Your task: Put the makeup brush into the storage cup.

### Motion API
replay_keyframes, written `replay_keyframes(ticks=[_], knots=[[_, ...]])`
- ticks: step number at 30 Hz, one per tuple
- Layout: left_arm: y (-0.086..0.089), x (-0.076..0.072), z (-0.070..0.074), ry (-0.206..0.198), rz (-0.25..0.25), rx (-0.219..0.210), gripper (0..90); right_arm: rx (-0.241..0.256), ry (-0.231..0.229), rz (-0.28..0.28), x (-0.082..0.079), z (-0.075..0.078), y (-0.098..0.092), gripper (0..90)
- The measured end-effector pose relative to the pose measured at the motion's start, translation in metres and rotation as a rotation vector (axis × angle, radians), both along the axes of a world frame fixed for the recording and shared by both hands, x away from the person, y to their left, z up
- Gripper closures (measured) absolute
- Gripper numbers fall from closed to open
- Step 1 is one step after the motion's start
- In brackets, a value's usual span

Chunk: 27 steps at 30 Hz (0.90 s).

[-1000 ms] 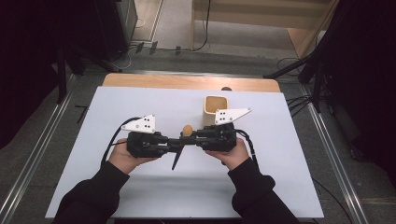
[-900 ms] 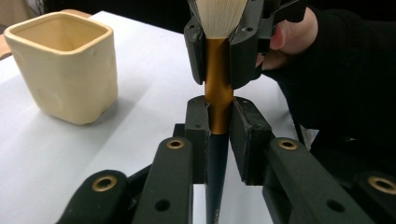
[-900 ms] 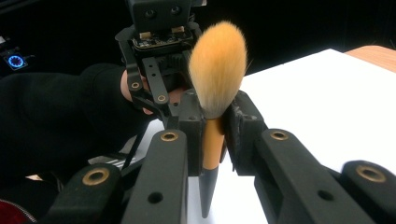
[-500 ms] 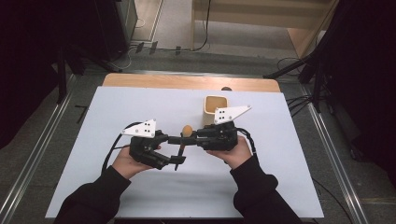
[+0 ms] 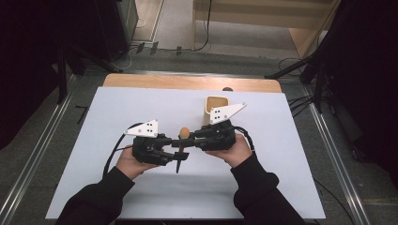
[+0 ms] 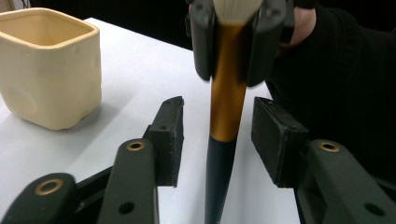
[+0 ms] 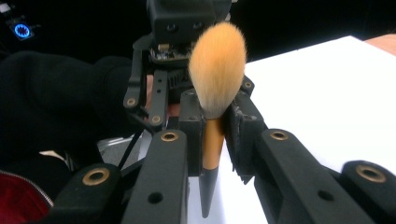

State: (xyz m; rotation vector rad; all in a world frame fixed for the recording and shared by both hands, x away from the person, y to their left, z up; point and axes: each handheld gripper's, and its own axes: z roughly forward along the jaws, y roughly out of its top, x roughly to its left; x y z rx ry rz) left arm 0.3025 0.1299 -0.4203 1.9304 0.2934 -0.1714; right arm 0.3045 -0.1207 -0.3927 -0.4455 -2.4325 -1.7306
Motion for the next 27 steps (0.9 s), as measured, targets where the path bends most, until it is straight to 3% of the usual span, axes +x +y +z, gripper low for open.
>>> replay_keyframes(ticks=[6,17,24,25,27], knots=[[-0.0008,-0.0003,-0.0017,0.012,-0.011,0.008,63.8,-0.015,0.004,0.011,0.0012,0.0005,0.0022,79.0],[-0.0013,-0.001,-0.0022,-0.004,-0.016,0.002,76.7,-0.025,0.005,0.019,0.0014,0.0014,0.0025,78.9],[-0.0017,-0.0019,-0.0017,-0.025,-0.015,-0.001,78.8,-0.019,0.011,0.023,0.0018,0.0009,0.0019,78.1],[-0.0019,-0.002,-0.0013,-0.024,-0.017,-0.001,78.9,-0.018,0.014,0.022,0.0013,0.0013,0.0018,77.3],[-0.0018,-0.0023,-0.0008,-0.032,-0.012,0.003,79.0,-0.006,0.011,0.021,0.0017,0.0012,0.002,66.9]])
